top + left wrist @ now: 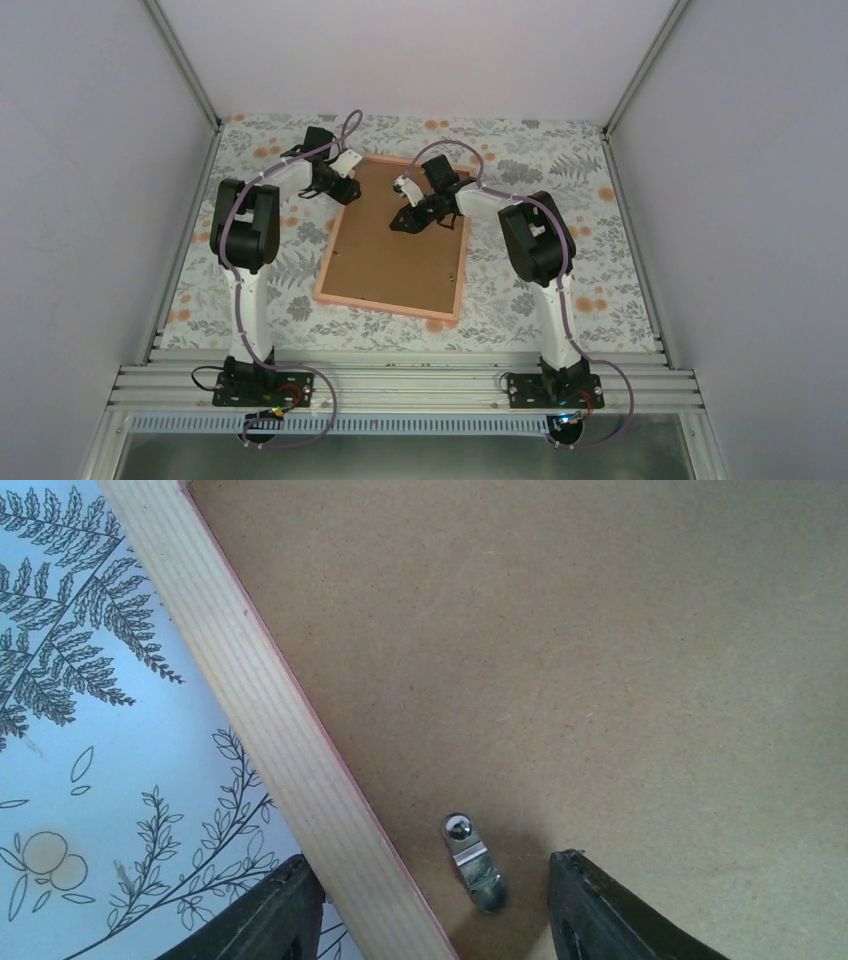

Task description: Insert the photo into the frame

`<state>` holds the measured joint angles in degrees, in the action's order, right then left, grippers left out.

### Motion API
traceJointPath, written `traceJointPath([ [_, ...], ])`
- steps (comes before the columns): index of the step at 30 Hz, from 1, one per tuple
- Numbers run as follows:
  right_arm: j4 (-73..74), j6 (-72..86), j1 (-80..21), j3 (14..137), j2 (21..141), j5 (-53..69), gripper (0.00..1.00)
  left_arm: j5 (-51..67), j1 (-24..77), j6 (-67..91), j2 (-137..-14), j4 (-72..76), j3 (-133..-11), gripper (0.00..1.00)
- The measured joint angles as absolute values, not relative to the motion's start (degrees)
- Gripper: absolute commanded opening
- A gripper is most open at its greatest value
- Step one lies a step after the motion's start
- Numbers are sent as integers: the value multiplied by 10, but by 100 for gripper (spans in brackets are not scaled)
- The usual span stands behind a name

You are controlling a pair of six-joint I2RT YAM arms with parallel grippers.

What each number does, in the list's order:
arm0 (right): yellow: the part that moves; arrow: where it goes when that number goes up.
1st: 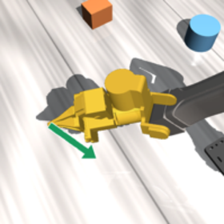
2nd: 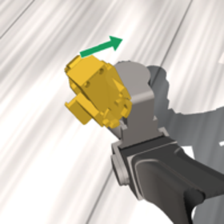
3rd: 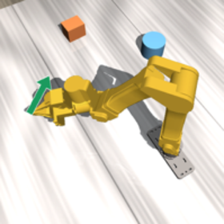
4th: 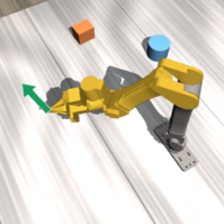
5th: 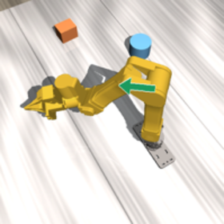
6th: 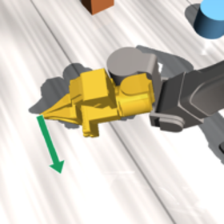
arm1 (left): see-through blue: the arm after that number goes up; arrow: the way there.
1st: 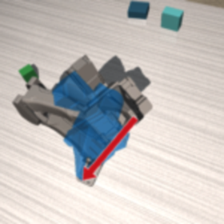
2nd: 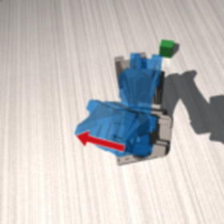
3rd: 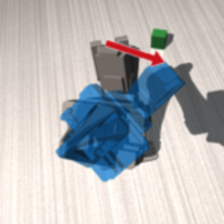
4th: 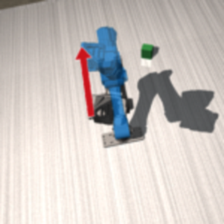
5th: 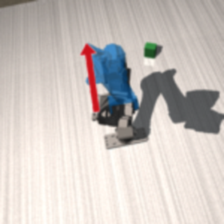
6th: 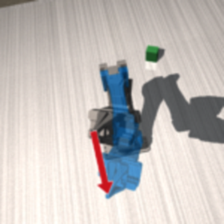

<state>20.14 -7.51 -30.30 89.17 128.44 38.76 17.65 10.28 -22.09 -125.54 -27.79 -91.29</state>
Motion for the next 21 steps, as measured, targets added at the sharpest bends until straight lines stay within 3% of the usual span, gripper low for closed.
traceJointPath([
  [12,190,-86,-303,886,1284,382,17,156,101,-213,-1263,-279,-931,21],
  [21,189,-88,-304,885,1284,383,17,159,101,-211,-1264,-275,-932,20],
])
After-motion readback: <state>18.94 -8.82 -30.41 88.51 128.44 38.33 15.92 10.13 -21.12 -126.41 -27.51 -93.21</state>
